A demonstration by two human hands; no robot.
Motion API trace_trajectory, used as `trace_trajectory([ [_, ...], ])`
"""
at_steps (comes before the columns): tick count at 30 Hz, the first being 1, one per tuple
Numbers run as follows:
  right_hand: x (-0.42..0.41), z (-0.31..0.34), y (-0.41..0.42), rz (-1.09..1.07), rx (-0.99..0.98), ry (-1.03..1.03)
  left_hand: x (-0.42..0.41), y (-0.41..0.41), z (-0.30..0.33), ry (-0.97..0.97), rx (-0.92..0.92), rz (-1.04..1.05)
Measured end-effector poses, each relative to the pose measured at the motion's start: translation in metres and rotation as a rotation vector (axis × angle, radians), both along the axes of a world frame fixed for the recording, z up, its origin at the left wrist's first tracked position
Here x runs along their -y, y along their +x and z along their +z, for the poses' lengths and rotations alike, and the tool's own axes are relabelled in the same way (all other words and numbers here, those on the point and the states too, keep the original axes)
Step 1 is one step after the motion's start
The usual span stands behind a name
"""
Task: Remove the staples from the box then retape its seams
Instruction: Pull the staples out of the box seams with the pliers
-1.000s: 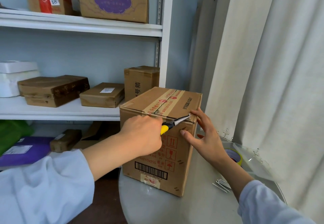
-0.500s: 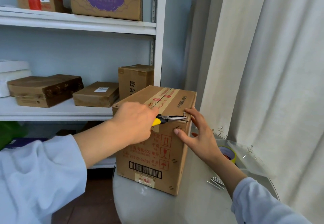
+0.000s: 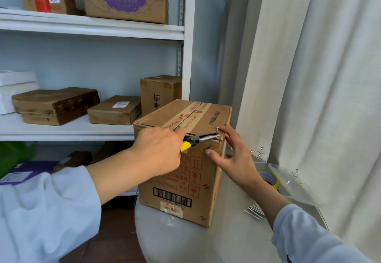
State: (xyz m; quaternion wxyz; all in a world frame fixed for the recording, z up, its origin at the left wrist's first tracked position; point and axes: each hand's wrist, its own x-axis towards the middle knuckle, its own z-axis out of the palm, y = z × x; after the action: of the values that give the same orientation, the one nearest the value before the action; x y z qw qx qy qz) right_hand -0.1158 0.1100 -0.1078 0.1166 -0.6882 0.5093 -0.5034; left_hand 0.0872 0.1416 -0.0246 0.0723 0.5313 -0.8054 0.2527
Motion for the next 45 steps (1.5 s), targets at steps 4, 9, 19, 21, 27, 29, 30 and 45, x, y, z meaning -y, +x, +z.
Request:
trace_trajectory([
  [4, 0.000, 0.000, -0.001, 0.002, -0.005, -0.009, 0.001, -0.002, 0.005, -0.092, 0.117, 0.001],
  [9, 0.001, 0.000, -0.001, 0.004, 0.001, 0.006, 0.009, 0.001, 0.002, -0.068, 0.097, -0.029],
  [19, 0.003, -0.001, -0.001, -0.002, -0.002, -0.006, 0.006, 0.003, -0.008, 0.030, -0.099, -0.030],
  [21, 0.002, -0.001, 0.000, -0.004, -0.007, -0.010, 0.005, 0.003, -0.010, 0.020, -0.104, -0.029],
  [27, 0.000, 0.000, 0.000, 0.003, 0.004, 0.000, 0.001, 0.002, -0.010, -0.076, -0.018, -0.018],
  [29, -0.002, 0.001, 0.001, 0.003, 0.007, 0.011, 0.003, 0.002, -0.007, -0.152, 0.053, -0.021],
  [30, -0.002, 0.002, 0.001, 0.003, 0.007, 0.016, 0.004, 0.003, -0.005, -0.173, 0.070, -0.022],
  [45, -0.010, 0.014, -0.010, 0.073, -0.087, 0.188, -0.003, 0.000, 0.016, -0.086, -0.102, -0.031],
])
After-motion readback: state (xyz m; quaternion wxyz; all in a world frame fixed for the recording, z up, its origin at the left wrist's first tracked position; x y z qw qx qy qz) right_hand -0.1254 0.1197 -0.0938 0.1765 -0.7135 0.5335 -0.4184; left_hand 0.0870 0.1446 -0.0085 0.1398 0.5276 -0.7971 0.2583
